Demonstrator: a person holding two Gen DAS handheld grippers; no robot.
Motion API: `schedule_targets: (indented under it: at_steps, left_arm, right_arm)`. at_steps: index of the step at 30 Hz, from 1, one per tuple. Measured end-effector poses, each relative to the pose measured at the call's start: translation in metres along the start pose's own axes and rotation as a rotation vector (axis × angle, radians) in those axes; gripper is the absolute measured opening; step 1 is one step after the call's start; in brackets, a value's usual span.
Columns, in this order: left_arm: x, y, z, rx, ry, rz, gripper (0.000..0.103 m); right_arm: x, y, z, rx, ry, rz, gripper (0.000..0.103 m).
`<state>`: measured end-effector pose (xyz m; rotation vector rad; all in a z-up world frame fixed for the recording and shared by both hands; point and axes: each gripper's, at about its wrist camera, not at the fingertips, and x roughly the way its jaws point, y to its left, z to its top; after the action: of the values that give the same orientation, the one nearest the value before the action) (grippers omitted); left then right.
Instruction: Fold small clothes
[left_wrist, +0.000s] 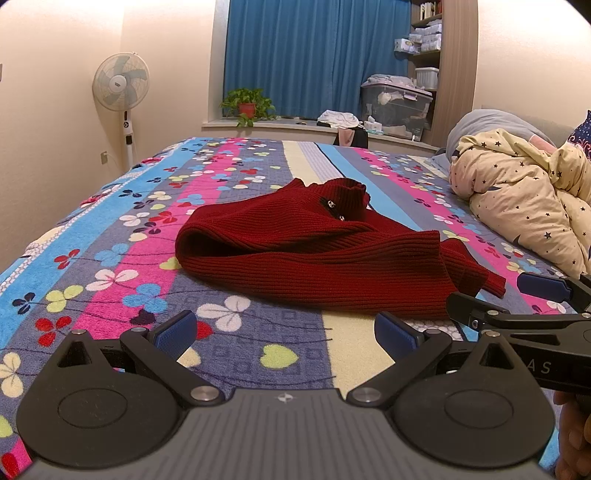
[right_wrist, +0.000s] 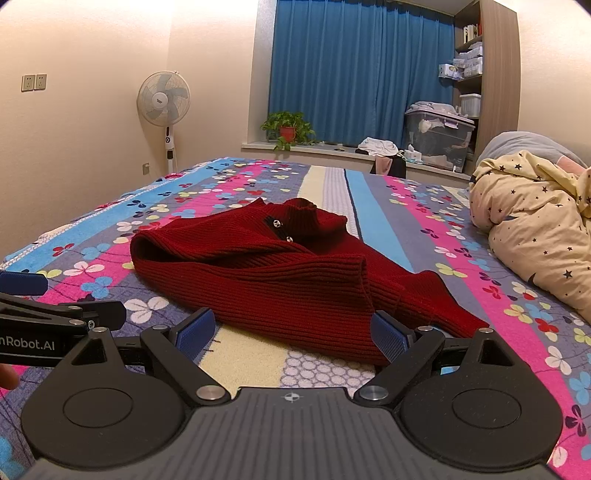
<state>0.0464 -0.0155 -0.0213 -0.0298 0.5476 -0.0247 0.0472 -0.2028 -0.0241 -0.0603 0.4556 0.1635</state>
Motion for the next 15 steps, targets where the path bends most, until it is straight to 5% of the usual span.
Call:
schedule_targets:
  at_steps: [15]
  left_arm:
    - [0.0001,0.0005,0.0002,0.000,0.001,0.000,0.102]
  right_arm:
    - [-0.0004,0.0004,0.0014,-0.002,-0.002,0.003,0.090]
